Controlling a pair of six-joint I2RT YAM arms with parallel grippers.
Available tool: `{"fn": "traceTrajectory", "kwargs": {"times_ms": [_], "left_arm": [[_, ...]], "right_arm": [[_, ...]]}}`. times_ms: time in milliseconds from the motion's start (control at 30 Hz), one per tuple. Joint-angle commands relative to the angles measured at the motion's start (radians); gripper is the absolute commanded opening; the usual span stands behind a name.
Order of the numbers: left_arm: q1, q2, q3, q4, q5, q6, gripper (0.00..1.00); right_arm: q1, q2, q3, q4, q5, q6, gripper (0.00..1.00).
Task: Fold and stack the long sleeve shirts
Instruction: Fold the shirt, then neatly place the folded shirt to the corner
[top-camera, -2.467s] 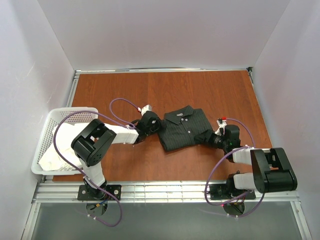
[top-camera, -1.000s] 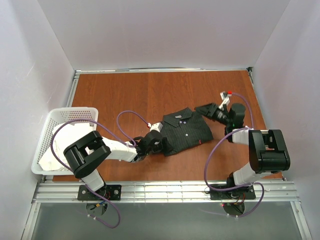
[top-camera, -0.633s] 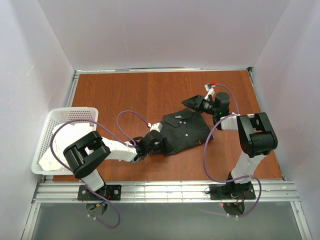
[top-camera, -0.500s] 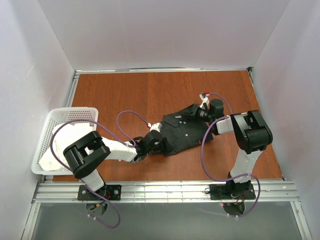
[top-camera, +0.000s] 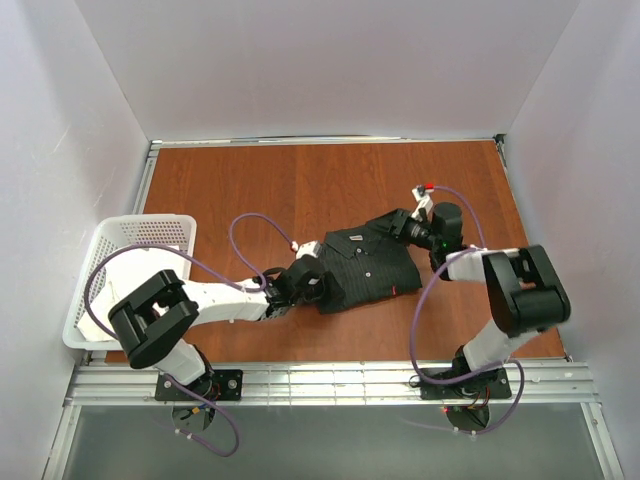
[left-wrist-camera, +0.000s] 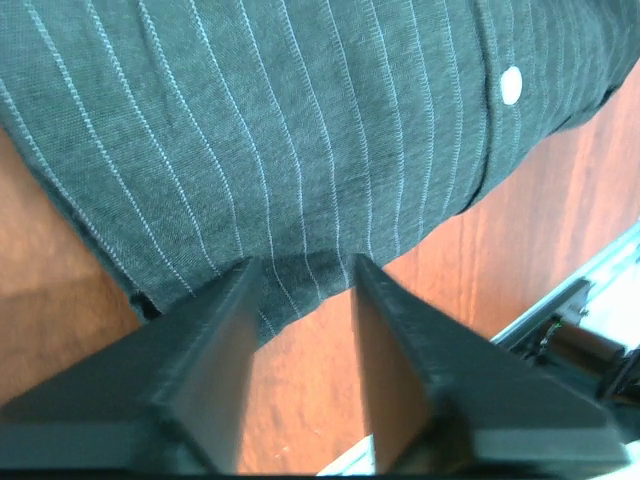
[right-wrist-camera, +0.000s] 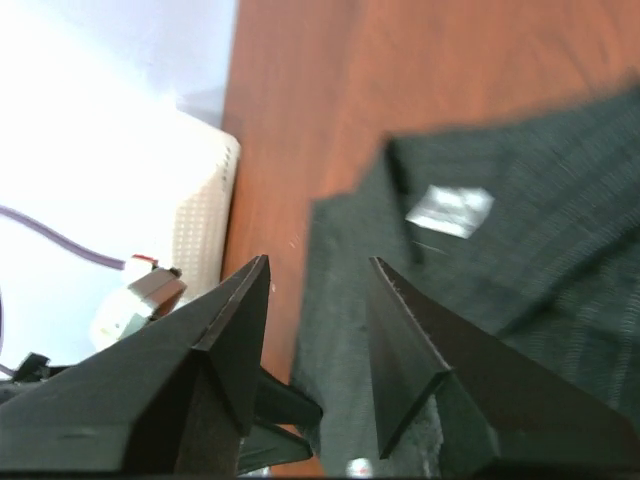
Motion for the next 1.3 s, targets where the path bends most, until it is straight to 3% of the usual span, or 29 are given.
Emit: {"fn": "traceTrajectory", "kwargs": {"times_ms": [0, 67, 100, 233, 300, 533, 633, 700, 900, 1033, 1267], "left_arm": [[0.001, -0.078, 0.108, -0.191, -0.075, 0.065, 0.44], [0.018, -0.101, 0.151, -0.245, -0.077, 0.109, 0.53], [0.025, -0.124, 0.189, -0.259, -0.074, 0.125, 0.64], [0.109, -0.178, 0.272, -0.362, -0.069, 0.211, 0.85], [0.163, -0.195, 0.303, -0.400, -0.038, 0.255, 0.89], [0.457, -0.201, 0.424, -0.575, 0.026, 0.430, 0.94], [0.576, -0.207, 0.400, -0.574, 0.031, 0.491, 0.92], [0.601, -0.227, 0.377, -0.560, -0.029, 0.504, 0.91], [0.688, -0.270, 0.294, -0.485, -0.034, 0.522, 0.88], [0.703, -0.279, 0.288, -0.474, -0.044, 0.530, 0.88], [0.729, -0.293, 0.279, -0.472, -0.046, 0.527, 0.87]], "right_arm": [[-0.008, -0.208, 0.002, -0.198, 0.094, -0.098, 0.41], [-0.008, -0.323, -0.021, -0.301, 0.138, -0.094, 0.60], [-0.007, -0.361, -0.046, -0.330, 0.151, -0.091, 0.71], [-0.002, -0.599, -0.125, -0.505, 0.224, -0.074, 0.85], [0.016, -0.677, -0.158, -0.607, 0.293, -0.056, 0.90], [0.130, -1.044, -0.380, -0.743, 0.529, 0.176, 0.88], [0.173, -1.106, -0.467, -0.749, 0.582, 0.268, 0.86], [0.196, -1.106, -0.497, -0.754, 0.612, 0.312, 0.85], [0.315, -0.999, -0.523, -0.679, 0.690, 0.397, 0.83], [0.426, -0.916, -0.547, -0.596, 0.790, 0.490, 0.82], [0.500, -0.804, -0.541, -0.510, 0.899, 0.586, 0.75]]}}
